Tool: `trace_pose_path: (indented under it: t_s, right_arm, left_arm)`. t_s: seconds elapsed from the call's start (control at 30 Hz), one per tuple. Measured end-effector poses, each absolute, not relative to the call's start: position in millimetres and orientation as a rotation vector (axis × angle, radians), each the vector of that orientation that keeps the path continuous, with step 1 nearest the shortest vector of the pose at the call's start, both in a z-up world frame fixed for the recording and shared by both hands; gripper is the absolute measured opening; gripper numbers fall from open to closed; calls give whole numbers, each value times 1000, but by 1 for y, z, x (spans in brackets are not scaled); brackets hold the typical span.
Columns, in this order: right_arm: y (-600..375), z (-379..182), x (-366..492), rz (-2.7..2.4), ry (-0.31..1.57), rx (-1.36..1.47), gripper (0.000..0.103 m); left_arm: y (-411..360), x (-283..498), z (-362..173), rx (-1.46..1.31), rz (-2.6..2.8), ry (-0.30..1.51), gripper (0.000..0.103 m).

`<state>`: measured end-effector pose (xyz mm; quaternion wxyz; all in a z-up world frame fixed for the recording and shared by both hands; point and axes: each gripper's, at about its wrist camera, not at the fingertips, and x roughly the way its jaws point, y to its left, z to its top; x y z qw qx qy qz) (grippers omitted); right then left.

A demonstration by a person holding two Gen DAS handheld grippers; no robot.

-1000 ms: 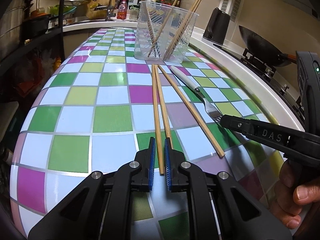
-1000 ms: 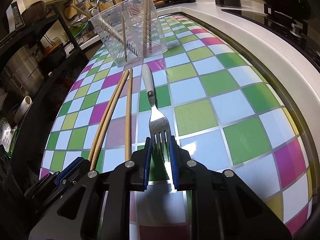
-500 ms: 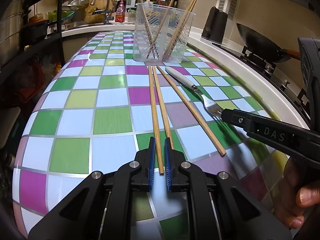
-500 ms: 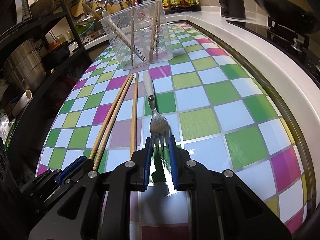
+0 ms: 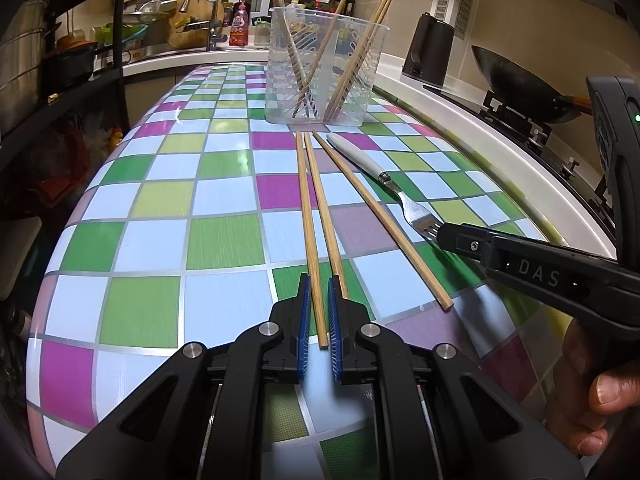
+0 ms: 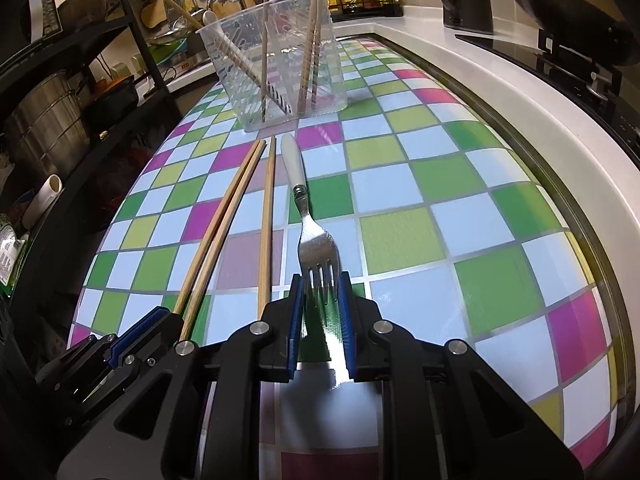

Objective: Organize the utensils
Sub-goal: 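Close the left tool on a chopstick while the right tool grasps the white-handled fork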

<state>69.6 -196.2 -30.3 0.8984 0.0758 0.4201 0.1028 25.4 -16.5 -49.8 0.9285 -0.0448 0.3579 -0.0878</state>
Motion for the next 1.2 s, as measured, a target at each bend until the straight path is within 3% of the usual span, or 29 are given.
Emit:
trace_pose_path:
  t_s: [0.37,1.2]
  right_arm:
    - [-191,-36,71,248,909,172,21]
    - [-193,-30,70,223,862,153,18]
  left_arm:
    - [-16,25,-50,-90,-181,733,8]
    - [-16,26,-49,-87,-181,731,7]
